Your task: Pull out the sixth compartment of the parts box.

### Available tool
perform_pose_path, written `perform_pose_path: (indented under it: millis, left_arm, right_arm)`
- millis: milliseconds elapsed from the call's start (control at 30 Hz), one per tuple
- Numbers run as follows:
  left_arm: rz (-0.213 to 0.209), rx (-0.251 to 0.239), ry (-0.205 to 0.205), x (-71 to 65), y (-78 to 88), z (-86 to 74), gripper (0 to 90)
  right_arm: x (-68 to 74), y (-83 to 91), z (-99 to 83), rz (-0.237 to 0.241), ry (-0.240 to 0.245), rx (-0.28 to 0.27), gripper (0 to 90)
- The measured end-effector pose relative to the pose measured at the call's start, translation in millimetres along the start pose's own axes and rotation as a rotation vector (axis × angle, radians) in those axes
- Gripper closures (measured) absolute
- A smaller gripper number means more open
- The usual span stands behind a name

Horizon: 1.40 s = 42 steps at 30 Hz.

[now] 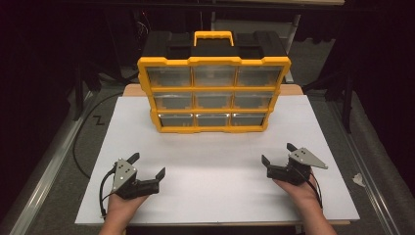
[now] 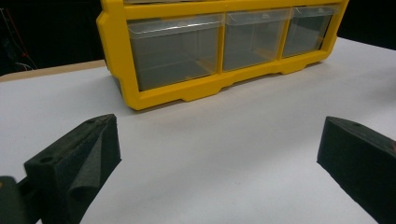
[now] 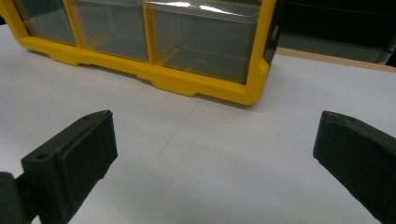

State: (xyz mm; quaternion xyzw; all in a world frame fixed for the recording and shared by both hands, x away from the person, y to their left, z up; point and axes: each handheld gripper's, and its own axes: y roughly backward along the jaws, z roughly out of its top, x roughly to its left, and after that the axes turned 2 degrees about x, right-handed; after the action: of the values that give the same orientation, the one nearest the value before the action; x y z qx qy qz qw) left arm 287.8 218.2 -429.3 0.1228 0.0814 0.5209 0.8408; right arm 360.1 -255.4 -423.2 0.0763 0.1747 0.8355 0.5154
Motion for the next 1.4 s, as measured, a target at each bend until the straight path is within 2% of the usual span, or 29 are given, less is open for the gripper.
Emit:
perform_pose_path:
  millis: [400,633,700,733,900,967,1000,1167,1400]
  left_arm:
    - [0.013,0.004,-0.017,-1.1,-2.6,-0.7,0.2]
    - [0.013,0.004,-0.021,-1.9,-3.3,-1.1,0.2]
    - [0.013,0.003,-0.021,-1.9,-3.2,-1.0,0.2]
    - [0.012,0.002,-0.02,-1.9,-3.2,-1.0,0.2]
    - [0.013,0.004,-0.02,-1.8,-3.5,-1.2,0.2]
    - [0.012,0.001,-0.024,-2.2,-2.8,-1.0,0.2]
    - [0.011,-0.001,-0.024,-2.4,-2.8,-1.0,0.2]
    - [0.011,-0.003,-0.025,-3.0,-3.4,-1.2,0.2]
    - [0.013,-0.008,-0.026,-3.4,-2.5,-0.9,0.2]
  right_arm:
    - [-5.0,-23.4,13.6,-0.024,0.023,0.017,1.3]
    - [-8.9,-37.9,17.6,-0.056,0.038,0.021,1.2]
    - [-8.6,-38.0,17.4,-0.057,0.036,0.022,1.2]
    - [-7.9,-36.9,17.0,-0.06,0.054,0.026,1.2]
    - [-6.7,-32.2,18.0,-0.071,0.073,0.02,1.1]
    - [-7.1,-29.5,18.7,-0.077,0.094,0.016,1.1]
    - [-7.1,-28.8,18.6,-0.077,0.091,0.022,1.1]
    - [-7.8,-25.7,16.5,-0.097,0.142,0.049,1.1]
    - [-9.7,-17.7,9.4,-0.111,0.19,0.079,1.1]
